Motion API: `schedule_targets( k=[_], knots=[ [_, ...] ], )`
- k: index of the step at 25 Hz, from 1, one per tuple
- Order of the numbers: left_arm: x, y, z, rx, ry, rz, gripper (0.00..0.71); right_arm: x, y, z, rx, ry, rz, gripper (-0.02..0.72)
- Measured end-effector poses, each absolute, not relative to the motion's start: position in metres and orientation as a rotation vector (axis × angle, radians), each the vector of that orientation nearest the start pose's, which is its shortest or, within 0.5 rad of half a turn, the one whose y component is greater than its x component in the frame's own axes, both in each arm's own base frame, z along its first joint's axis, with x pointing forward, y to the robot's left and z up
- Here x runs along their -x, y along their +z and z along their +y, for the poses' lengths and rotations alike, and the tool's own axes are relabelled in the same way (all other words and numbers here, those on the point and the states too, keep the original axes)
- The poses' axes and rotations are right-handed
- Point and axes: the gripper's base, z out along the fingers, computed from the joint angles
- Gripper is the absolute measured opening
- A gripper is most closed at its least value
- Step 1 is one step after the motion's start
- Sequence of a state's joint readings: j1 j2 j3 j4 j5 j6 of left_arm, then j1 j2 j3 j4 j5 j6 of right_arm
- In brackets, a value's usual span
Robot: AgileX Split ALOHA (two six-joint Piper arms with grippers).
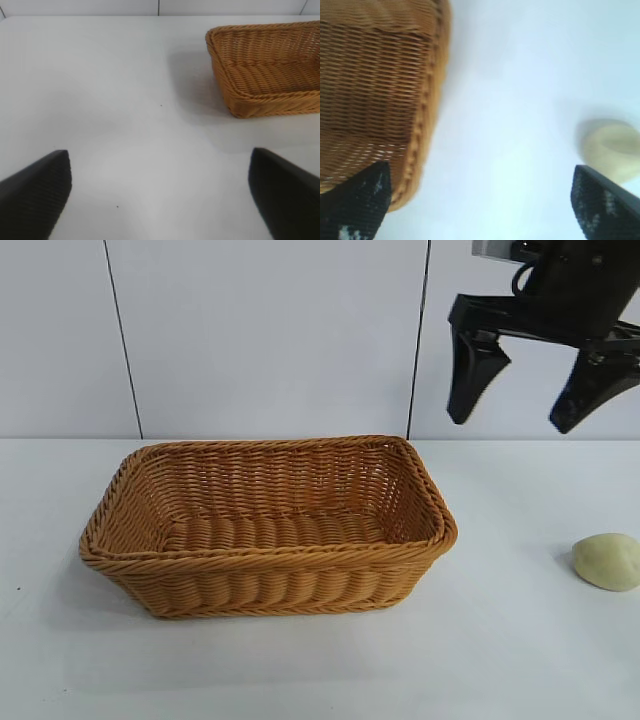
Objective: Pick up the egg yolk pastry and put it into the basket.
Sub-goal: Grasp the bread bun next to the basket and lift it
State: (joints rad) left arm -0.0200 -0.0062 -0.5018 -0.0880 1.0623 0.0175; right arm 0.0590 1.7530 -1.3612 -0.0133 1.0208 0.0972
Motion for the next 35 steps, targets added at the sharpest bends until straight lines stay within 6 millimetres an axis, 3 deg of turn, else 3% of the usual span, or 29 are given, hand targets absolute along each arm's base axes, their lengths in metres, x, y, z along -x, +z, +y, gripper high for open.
schedule_targets(
  k=[4,8,20,30,33,35],
  knots=[
    [0.006,0.278,-0.007,-0.043,-0.107,2.036,0.692,-0.355,0.250,-0.006,-0.150,0.033,2.913,0.696],
    [0.007,0.278,-0.007,-0.042,-0.107,2.035,0.692,-0.357,0.240,-0.019,-0.202,0.034,2.934,0.696],
    [0.007,0.278,-0.007,-0.042,-0.107,2.035,0.692,-0.363,0.135,-0.020,-0.258,0.044,3.063,0.696],
    [0.007,0.278,-0.007,-0.041,-0.108,2.035,0.692,-0.373,0.108,-0.021,-0.288,0.042,3.028,0.692],
    [0.007,0.278,-0.007,-0.041,-0.108,2.035,0.692,-0.373,0.108,-0.021,-0.288,0.042,3.029,0.598],
    [0.007,0.278,-0.007,-0.041,-0.108,2.035,0.692,-0.373,0.108,-0.021,-0.288,0.042,3.029,0.495]
  ],
)
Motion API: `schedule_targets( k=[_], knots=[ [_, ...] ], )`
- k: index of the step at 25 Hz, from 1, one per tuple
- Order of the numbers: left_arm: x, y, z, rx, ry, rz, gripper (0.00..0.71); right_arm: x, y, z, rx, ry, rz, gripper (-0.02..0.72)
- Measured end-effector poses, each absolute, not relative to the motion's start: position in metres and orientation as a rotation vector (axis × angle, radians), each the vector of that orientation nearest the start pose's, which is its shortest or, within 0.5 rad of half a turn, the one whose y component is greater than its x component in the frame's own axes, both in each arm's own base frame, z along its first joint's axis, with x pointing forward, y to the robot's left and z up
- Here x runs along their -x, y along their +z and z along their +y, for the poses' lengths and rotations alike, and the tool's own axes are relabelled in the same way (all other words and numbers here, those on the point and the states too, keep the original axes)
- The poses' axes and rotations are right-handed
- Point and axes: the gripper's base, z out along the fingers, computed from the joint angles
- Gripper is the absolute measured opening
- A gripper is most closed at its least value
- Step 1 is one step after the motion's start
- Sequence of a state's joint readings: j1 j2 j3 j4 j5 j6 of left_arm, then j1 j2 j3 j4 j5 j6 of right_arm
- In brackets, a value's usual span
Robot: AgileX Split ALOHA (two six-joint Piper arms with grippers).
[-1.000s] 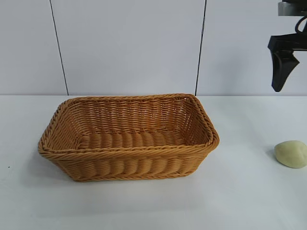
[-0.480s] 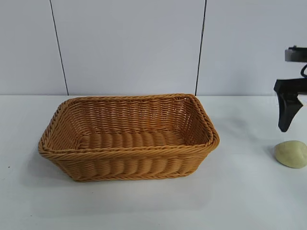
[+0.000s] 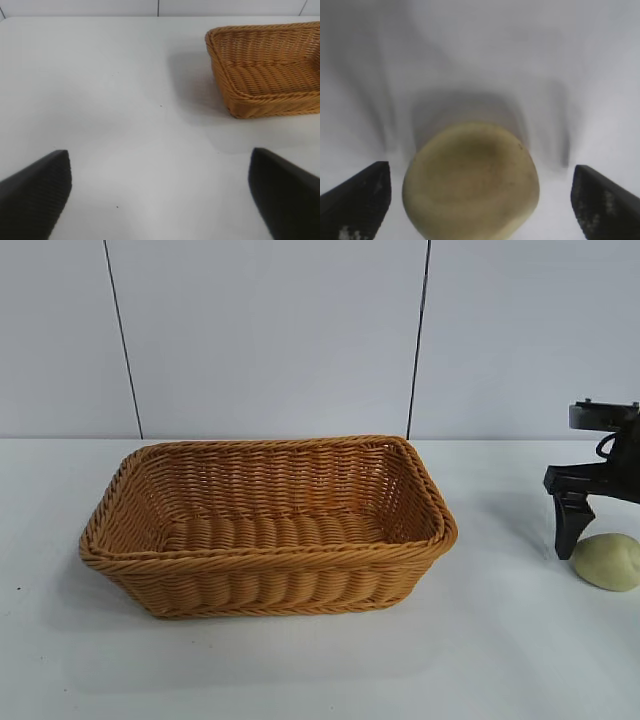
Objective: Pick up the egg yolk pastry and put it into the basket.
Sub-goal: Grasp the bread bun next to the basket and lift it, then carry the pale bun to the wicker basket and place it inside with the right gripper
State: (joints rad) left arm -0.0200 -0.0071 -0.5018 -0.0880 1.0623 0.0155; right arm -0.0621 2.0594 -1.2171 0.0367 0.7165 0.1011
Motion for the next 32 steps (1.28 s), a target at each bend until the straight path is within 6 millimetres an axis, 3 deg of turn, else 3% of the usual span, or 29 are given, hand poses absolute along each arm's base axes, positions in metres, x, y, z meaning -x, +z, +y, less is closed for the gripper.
schedule_targets(
  k=[5,8,12,21,25,32],
  knots=[
    [0.007,0.278,-0.007,-0.041,-0.108,2.035,0.692,-0.372,0.108,-0.021,-0.291,0.044,3.033,0.200],
    [0.007,0.278,-0.007,-0.041,-0.108,2.035,0.692,-0.371,0.111,-0.021,-0.291,0.044,3.036,0.116],
    [0.007,0.278,-0.007,-0.040,-0.108,2.035,0.692,-0.369,0.127,-0.021,-0.287,0.045,3.020,0.095],
    [0.007,0.278,-0.007,-0.040,-0.108,2.035,0.692,-0.349,0.218,-0.019,-0.246,0.051,2.846,0.088],
    [0.007,0.278,-0.007,-0.040,-0.108,2.035,0.692,-0.342,0.238,-0.019,-0.235,0.051,2.849,0.088],
    [0.007,0.278,-0.007,-0.040,-0.108,2.035,0.692,-0.354,0.268,-0.007,-0.179,0.067,2.799,0.088]
  ],
)
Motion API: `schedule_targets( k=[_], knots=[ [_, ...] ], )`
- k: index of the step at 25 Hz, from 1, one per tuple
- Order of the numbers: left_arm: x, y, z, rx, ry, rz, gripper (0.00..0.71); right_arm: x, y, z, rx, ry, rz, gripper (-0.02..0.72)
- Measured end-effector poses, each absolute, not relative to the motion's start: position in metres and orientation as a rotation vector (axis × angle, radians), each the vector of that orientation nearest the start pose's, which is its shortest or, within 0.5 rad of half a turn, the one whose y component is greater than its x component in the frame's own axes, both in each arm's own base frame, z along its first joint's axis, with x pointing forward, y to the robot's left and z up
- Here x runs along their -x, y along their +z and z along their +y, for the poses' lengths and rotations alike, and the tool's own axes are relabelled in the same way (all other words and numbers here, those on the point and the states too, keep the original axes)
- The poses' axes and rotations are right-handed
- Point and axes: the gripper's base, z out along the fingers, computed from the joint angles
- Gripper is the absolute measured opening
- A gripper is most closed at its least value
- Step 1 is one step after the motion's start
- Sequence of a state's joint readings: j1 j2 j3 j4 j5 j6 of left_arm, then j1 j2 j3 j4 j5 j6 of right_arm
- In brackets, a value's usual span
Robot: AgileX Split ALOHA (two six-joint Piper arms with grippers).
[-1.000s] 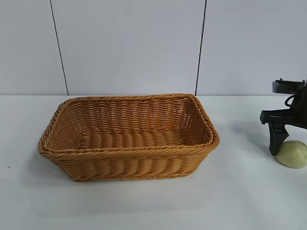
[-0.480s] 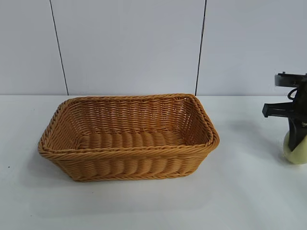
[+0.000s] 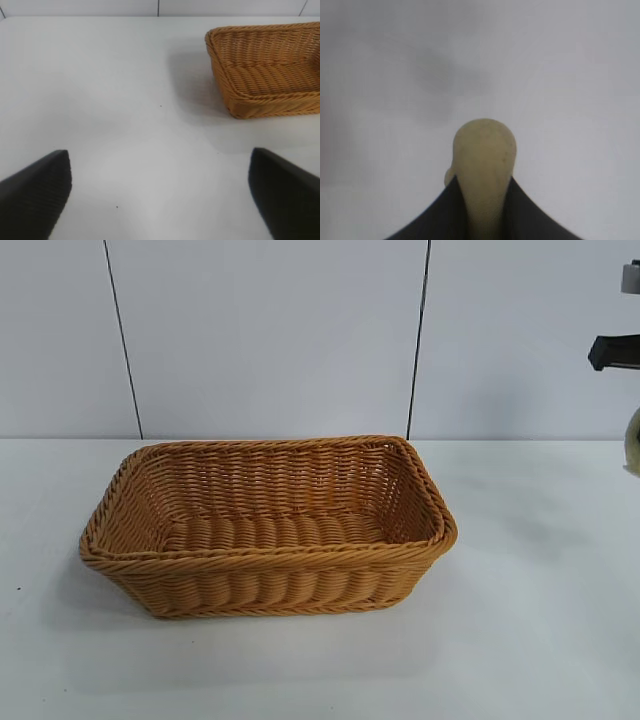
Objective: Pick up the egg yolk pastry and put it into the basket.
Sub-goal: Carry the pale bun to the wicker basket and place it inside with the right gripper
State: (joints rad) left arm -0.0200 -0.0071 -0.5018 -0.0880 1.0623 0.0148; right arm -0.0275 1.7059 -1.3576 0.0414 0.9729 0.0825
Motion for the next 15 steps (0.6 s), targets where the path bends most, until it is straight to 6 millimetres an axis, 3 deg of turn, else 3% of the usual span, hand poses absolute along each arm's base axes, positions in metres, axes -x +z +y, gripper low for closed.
schedule_targets(
  k=[5,9,15],
  knots=[
    [0.007,0.278,-0.007,-0.040,-0.108,2.035,0.692,-0.363,0.288,0.026,-0.053,0.099,2.718,0.088],
    [0.007,0.278,-0.007,-0.040,-0.108,2.035,0.692,-0.363,0.291,0.053,0.040,0.128,2.694,0.088],
    [0.007,0.278,-0.007,-0.040,-0.108,2.035,0.692,-0.351,0.292,0.112,0.207,0.228,2.670,0.087]
  ],
)
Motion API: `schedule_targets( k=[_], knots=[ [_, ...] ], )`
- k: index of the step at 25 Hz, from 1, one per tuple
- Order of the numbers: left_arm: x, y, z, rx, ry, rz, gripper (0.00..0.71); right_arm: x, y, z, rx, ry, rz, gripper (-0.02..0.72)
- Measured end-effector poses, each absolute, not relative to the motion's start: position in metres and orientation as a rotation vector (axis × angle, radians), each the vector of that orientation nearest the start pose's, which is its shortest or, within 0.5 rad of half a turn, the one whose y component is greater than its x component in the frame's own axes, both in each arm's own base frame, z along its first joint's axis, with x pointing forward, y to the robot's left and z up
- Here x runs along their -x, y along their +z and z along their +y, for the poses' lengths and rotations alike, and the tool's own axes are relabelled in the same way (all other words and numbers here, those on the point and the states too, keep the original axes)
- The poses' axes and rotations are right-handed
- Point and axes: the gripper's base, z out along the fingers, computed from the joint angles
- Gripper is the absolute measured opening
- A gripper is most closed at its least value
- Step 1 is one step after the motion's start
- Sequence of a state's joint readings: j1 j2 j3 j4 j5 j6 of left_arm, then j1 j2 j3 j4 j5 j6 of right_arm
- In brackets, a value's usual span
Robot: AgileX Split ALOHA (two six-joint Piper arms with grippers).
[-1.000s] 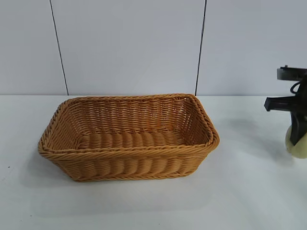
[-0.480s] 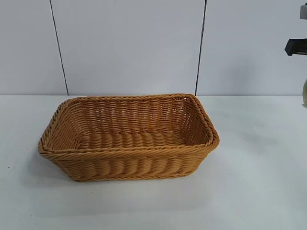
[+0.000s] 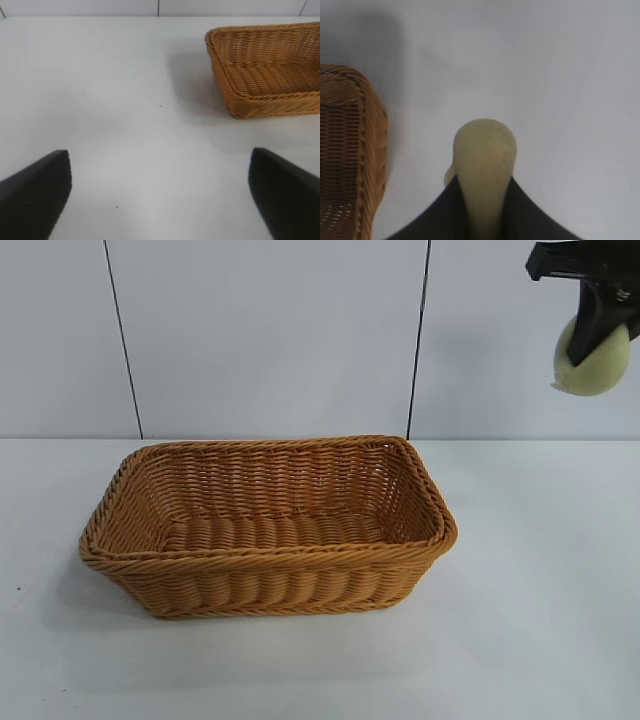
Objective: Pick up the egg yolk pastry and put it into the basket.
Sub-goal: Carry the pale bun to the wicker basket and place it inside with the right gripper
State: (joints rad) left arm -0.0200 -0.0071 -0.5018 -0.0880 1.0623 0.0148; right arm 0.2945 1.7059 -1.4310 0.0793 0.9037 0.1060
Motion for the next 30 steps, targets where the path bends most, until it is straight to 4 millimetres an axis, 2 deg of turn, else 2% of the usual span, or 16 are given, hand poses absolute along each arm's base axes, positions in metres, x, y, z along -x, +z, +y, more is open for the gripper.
schedule_targets(
  k=[7,11,15,20,23,25,27,30],
  knots=[
    [0.007,0.278,-0.007,-0.040,-0.108,2.035,0.692,-0.328,0.291,0.188,0.381,0.348,2.595,0.087],
    [0.007,0.278,-0.007,-0.040,-0.108,2.035,0.692,-0.324,0.272,0.225,0.457,0.397,2.559,0.087],
    [0.007,0.278,-0.007,-0.040,-0.108,2.035,0.692,-0.334,0.235,0.247,0.467,0.406,2.569,0.087],
    [0.007,0.278,-0.007,-0.040,-0.108,2.035,0.692,-0.346,0.177,0.255,0.473,0.352,2.675,0.087],
    [0.007,0.278,-0.007,-0.040,-0.108,2.035,0.692,-0.349,0.149,0.257,0.480,0.323,2.723,0.099],
    [0.007,0.278,-0.007,-0.040,-0.108,2.035,0.692,-0.350,0.139,0.258,0.481,0.314,2.741,0.155],
    [0.007,0.278,-0.007,-0.040,-0.108,2.035,0.692,-0.350,0.137,0.258,0.480,0.314,2.743,0.253],
    [0.007,0.278,-0.007,-0.040,-0.108,2.035,0.692,-0.350,0.138,0.258,0.478,0.317,2.737,0.472]
  ],
)
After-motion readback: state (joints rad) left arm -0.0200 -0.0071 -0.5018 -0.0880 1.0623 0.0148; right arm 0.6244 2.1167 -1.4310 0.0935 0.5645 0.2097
